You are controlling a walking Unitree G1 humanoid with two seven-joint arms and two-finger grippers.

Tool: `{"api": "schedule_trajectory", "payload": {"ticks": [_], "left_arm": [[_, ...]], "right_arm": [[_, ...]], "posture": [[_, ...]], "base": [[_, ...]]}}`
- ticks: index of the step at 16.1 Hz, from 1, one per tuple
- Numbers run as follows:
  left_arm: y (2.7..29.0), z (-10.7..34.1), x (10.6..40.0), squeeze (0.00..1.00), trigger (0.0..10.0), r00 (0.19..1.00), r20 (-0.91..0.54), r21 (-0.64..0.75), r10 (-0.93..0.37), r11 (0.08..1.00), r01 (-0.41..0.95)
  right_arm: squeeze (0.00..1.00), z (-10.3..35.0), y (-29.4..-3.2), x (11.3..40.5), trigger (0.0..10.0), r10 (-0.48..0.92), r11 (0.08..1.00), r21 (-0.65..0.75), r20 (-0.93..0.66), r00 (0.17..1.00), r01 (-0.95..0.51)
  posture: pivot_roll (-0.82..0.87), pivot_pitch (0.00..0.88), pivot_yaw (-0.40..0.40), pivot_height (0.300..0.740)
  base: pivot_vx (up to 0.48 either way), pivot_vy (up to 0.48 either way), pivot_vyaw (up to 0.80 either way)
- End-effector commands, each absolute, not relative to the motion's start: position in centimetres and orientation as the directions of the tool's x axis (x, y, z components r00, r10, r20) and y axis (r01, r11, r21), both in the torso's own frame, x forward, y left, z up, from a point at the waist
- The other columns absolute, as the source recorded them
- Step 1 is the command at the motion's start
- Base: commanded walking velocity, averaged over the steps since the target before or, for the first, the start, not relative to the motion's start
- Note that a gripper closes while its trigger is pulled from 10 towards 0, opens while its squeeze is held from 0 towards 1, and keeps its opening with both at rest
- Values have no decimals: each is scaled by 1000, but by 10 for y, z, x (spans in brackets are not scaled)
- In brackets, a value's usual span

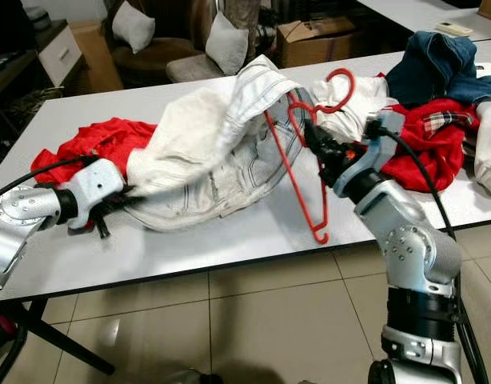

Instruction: Hang hanger

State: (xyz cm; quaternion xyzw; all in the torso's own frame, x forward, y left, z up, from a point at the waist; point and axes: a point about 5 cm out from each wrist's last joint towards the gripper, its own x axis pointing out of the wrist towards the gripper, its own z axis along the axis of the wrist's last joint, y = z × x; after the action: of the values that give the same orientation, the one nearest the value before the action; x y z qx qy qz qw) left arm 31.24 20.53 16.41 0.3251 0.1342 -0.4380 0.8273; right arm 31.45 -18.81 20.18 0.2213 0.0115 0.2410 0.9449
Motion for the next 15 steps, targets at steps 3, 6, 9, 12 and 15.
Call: {"api": "schedule_trajectory", "payload": {"ticks": [3, 6, 9, 12, 15], "left_arm": [[192, 170, 285, 1000, 10000, 335, -597, 260, -729, 219, 940], [158, 204, 285, 1000, 10000, 311, -305, 200, -900, 259, 945], [159, 194, 280, 1000, 10000, 280, -382, 182, -881, 225, 957], [217, 174, 316, 1000, 10000, 645, -583, 461, -494, 452, 764], [236, 188, 308, 1000, 10000, 636, -576, 456, -513, 443, 771]], "right_arm": [[0, 206, -176, 310, 10000, 502, 762, 423, 93, 860, -491], [0, 206, -177, 308, 10000, 507, 756, 431, 88, 857, -492], [0, 207, -176, 307, 10000, 517, 750, 433, 87, 852, -500], [0, 208, -174, 307, 10000, 530, 743, 431, 88, 843, -512], [0, 208, -174, 307, 10000, 538, 739, 431, 84, 839, -517]], "posture": [[-158, 0, 132, 740], [-164, 0, 124, 740], [-167, 0, 124, 740], [-165, 0, 117, 740], [-160, 0, 113, 740]], "base": [[0, 0, 0], [0, 0, 0], [0, 0, 0], [0, 0, 0], [0, 0, 0]]}}
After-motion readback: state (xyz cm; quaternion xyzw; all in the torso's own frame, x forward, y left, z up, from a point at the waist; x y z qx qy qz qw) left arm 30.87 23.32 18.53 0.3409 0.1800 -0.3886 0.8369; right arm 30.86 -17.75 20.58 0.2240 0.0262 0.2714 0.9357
